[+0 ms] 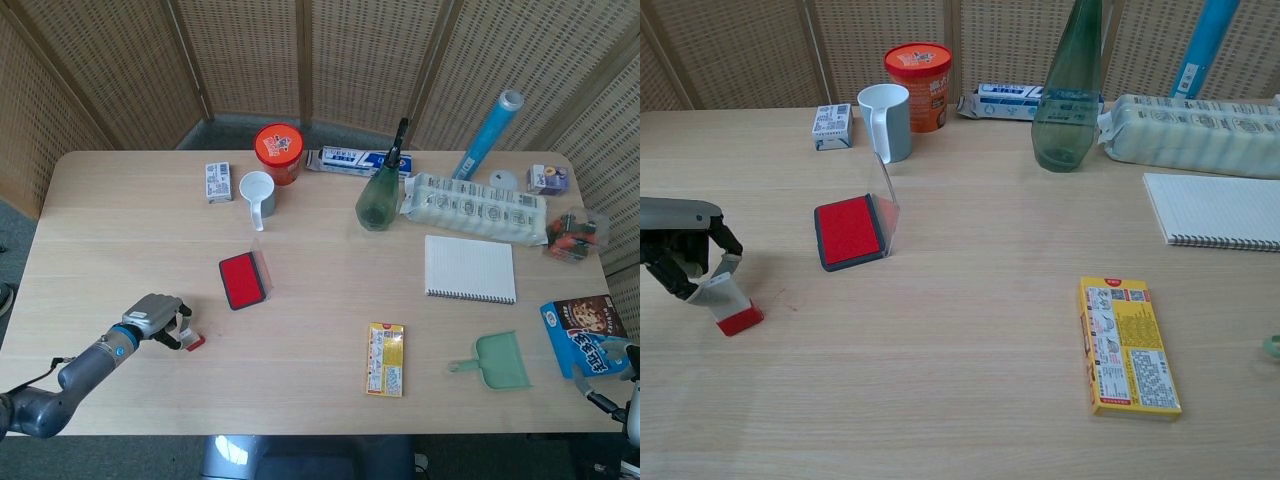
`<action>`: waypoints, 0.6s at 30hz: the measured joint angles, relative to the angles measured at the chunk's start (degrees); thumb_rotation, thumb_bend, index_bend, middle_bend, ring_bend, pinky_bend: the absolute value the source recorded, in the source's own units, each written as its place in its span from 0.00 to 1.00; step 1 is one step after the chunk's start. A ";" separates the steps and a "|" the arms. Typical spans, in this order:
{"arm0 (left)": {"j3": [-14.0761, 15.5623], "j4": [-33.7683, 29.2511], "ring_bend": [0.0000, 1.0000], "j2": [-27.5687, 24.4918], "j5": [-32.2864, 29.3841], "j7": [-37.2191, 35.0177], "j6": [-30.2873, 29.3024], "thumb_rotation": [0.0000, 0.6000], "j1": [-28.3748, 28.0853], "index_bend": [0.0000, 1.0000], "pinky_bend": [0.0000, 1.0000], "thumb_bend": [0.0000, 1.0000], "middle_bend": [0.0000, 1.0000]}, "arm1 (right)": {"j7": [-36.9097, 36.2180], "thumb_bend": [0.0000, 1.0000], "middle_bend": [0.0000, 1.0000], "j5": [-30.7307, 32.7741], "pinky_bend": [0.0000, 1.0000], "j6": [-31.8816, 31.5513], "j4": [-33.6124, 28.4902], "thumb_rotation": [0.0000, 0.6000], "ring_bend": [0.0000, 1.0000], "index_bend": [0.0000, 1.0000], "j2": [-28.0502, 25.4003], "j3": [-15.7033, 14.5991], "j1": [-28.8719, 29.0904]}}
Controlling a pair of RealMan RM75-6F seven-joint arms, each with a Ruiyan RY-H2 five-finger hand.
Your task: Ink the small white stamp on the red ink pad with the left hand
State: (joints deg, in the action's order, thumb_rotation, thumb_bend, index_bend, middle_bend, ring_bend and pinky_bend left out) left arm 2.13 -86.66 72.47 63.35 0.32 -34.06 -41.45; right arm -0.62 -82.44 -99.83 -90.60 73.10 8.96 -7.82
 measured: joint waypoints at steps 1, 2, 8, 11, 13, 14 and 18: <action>-0.01 0.01 1.00 -0.05 0.06 -0.05 0.09 0.90 -0.01 0.55 1.00 0.28 1.00 | 0.00 0.28 0.51 0.00 0.54 0.01 -0.03 0.57 0.62 0.42 0.00 0.00 0.00; -0.03 0.02 1.00 -0.13 0.10 -0.12 0.16 0.90 -0.01 0.54 1.00 0.28 1.00 | 0.00 0.28 0.51 0.00 0.54 -0.01 -0.05 0.57 0.62 0.42 -0.01 0.01 -0.01; -0.15 -0.07 1.00 -0.39 0.31 -0.32 0.34 0.90 0.01 0.52 1.00 0.27 1.00 | -0.02 0.28 0.51 -0.04 0.54 -0.02 -0.15 0.57 0.63 0.42 -0.05 0.00 -0.03; -0.35 -0.26 1.00 -0.50 0.63 -0.21 0.23 0.90 -0.09 0.52 1.00 0.27 1.00 | -0.15 0.28 0.52 -0.06 0.54 -0.02 -0.16 0.57 0.63 0.42 -0.05 -0.04 -0.07; -0.45 -0.44 1.00 -0.61 0.76 0.00 0.22 0.90 -0.24 0.52 1.00 0.26 1.00 | -0.20 0.28 0.52 -0.09 0.54 -0.02 -0.15 0.57 0.63 0.42 -0.06 -0.07 -0.09; -0.51 -0.53 1.00 -0.66 0.80 0.10 0.22 0.90 -0.31 0.51 1.00 0.26 1.00 | -0.28 0.28 0.52 -0.10 0.54 -0.05 -0.14 0.57 0.63 0.42 -0.07 -0.07 -0.11; -0.78 -1.04 1.00 -0.82 0.84 0.43 0.17 0.90 -0.61 0.50 1.00 0.26 1.00 | -0.56 0.28 0.52 -0.04 0.54 -0.15 -0.01 0.57 0.63 0.42 -0.11 -0.09 -0.26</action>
State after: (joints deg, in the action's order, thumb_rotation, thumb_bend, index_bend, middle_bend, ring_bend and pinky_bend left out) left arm 1.35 -87.70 71.65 64.20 0.75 -33.88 -42.06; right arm -1.17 -82.48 -99.98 -90.60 72.99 8.87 -8.07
